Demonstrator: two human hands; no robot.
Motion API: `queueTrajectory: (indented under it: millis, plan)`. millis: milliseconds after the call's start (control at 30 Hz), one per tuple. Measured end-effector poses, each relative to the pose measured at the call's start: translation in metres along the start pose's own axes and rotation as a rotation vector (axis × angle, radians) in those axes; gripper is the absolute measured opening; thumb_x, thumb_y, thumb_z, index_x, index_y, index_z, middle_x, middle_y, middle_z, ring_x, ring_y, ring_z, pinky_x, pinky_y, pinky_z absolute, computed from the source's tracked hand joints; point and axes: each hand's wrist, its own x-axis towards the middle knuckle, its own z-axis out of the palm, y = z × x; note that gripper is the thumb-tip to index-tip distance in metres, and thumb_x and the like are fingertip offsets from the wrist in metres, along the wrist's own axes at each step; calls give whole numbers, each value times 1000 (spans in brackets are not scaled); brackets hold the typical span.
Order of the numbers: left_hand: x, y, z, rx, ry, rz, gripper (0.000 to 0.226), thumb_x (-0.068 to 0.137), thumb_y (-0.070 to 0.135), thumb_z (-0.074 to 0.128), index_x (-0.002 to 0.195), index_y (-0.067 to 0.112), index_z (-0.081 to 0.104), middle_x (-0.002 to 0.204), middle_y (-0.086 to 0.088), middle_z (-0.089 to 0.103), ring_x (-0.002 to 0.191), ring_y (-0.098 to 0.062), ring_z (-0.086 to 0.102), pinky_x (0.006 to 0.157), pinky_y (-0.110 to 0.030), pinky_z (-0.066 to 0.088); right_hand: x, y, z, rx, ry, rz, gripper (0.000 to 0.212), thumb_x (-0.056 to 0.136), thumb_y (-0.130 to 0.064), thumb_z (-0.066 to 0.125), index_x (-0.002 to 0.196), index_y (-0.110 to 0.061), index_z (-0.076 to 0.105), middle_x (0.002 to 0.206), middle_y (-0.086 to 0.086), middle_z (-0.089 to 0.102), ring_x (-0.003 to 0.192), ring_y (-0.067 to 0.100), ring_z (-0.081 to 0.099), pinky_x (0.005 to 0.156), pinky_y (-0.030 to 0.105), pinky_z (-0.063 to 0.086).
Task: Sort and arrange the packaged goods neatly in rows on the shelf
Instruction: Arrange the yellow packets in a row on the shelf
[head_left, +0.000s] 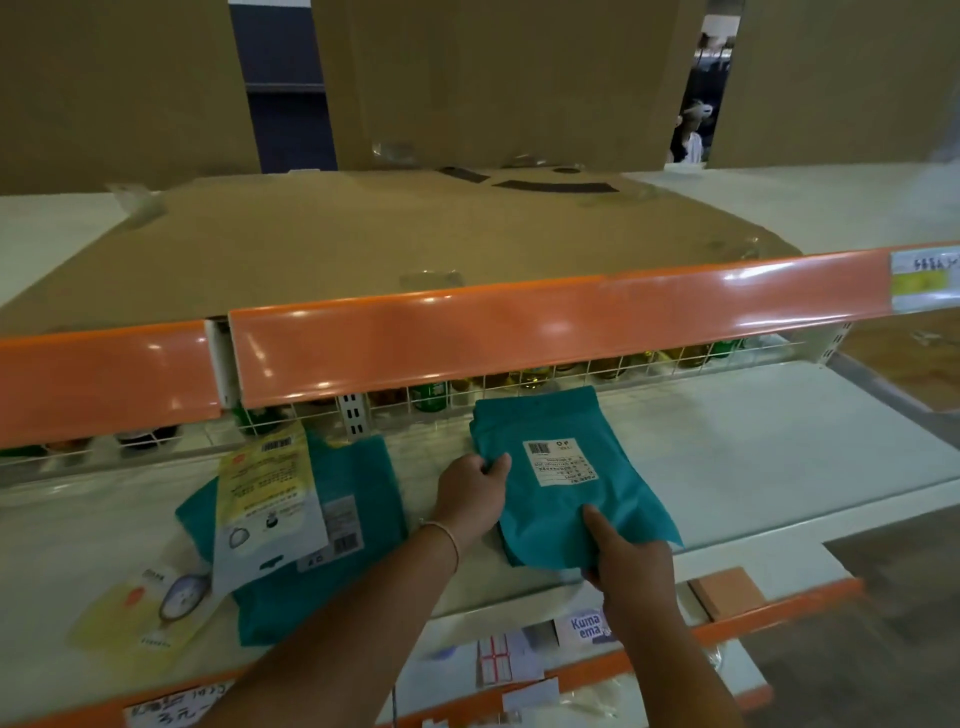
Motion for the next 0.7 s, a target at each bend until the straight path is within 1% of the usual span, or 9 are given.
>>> queueTrajectory:
  millis: [67,100,167,233,333,400,533,600,700]
  plan:
    - [4,0,2,65,8,33,35,96,41,52,88,10,64,86,-5,67,73,-16,62,56,-25,46,5,-5,-3,-95,20,-2,54,82,-33,75,119,-1,50,98,14,62,77,26,65,62,36,56]
    - [6,0,2,75,6,35,30,96,40,52,90,12,64,87,-2,66,74,-13,61,57,-24,47,6,-8,-4,-130,13,0,54,83,-36,74,117,-1,50,97,16,64,73,24,65,55,32,53]
    - [7,-2,2,79,-7,24,22,96,37,52,93,17,62,88,1,65,76,-14,63,65,-30,55,8,-11,-7,-168,-14,31,52,83,-40,72,113,-2,51,93,18,65,64,22,63,47,28,46]
    - [8,-5,2,71,-32,6,21,96,36,52,95,18,62,87,0,66,76,-19,66,70,-35,58,7,-14,-11,-171,-72,106,52,83,-44,71,107,-2,53,82,15,61,56,19,56,43,26,41]
    - [5,-12,-3,92,-53,13,24,96,37,49,104,18,61,90,-1,66,81,-18,65,71,-33,56,5,-18,-16,-201,-179,196,53,83,-52,68,102,-3,55,65,10,54,45,13,43,41,25,34]
    - [1,-17,-7,90,-78,12,28,96,38,48,112,17,58,93,-2,65,81,-17,63,69,-31,53,4,-19,-18,-224,-217,227,56,81,-55,68,101,-4,56,60,7,53,44,13,40,42,25,33]
    - [-16,-25,-23,96,-138,25,36,97,38,48,128,20,49,96,-4,65,68,-10,56,61,-23,44,-2,-16,-17,-257,-297,305,53,79,-57,69,88,-6,56,54,4,50,43,12,39,43,25,32]
    - [-27,-30,-33,85,-172,37,37,97,37,49,131,21,48,91,-4,65,62,-6,56,55,-19,43,-8,-12,-16,-304,-369,322,50,80,-58,67,79,-9,55,54,3,48,43,13,37,43,25,29]
    - [-39,-41,-48,108,-182,68,38,97,36,51,133,23,47,88,-4,68,60,-3,57,50,-15,41,-19,-10,-8,-376,-466,331,44,84,-53,66,73,-11,57,56,5,51,45,15,39,43,24,28]
